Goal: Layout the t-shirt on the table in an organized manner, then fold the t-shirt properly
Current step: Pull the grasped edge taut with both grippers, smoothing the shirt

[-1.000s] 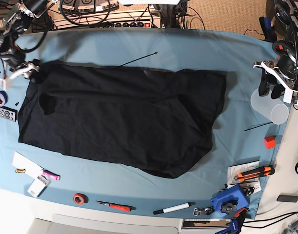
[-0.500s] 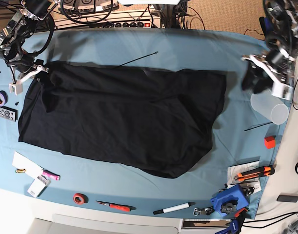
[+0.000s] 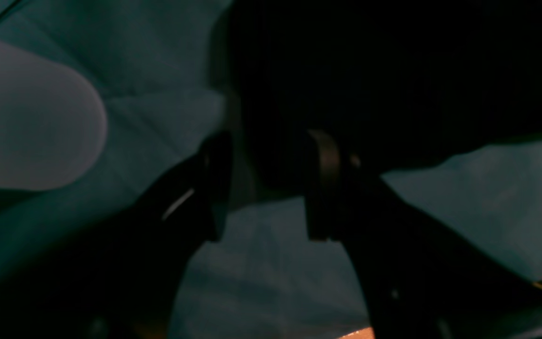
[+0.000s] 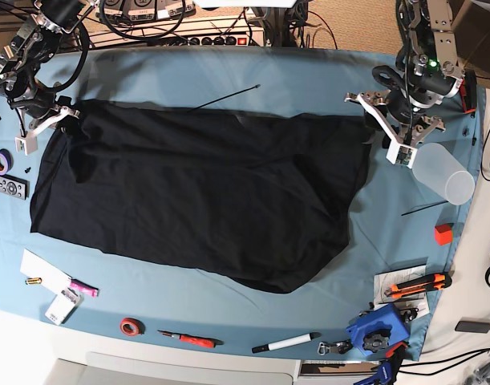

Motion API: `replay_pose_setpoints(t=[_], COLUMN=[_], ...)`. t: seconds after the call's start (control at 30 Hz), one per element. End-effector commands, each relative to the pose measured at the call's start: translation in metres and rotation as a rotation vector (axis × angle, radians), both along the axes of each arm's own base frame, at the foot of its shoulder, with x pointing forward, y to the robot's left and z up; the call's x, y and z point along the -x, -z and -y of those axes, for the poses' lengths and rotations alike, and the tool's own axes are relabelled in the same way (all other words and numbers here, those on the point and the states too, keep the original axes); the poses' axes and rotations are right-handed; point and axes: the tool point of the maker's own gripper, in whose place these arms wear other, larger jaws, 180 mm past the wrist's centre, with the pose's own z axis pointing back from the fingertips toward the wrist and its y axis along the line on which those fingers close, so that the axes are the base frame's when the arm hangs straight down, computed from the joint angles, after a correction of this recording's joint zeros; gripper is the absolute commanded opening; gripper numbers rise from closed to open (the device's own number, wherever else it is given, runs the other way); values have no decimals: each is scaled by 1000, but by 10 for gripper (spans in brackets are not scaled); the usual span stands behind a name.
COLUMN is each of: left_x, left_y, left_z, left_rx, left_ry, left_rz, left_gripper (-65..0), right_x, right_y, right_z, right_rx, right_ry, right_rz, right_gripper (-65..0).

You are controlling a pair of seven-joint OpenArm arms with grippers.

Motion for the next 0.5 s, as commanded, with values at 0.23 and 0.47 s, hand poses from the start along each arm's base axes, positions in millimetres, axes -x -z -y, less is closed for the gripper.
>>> replay_pose_setpoints(t=[0.23,0.47], left_x=[-3,-10], left_y=[24,47], left_z=[10,30], left_rx=[132,306], left_ry=[11,51], left_rz=[-55,-155], left_gripper=[-387,-388], right_x=[-3,-2], right_y=[-10,-9], right_z=[7,7], right_rx=[27,26], right_ry=[-6,-7], right_rz=[13,7], right_gripper=[-650,-650])
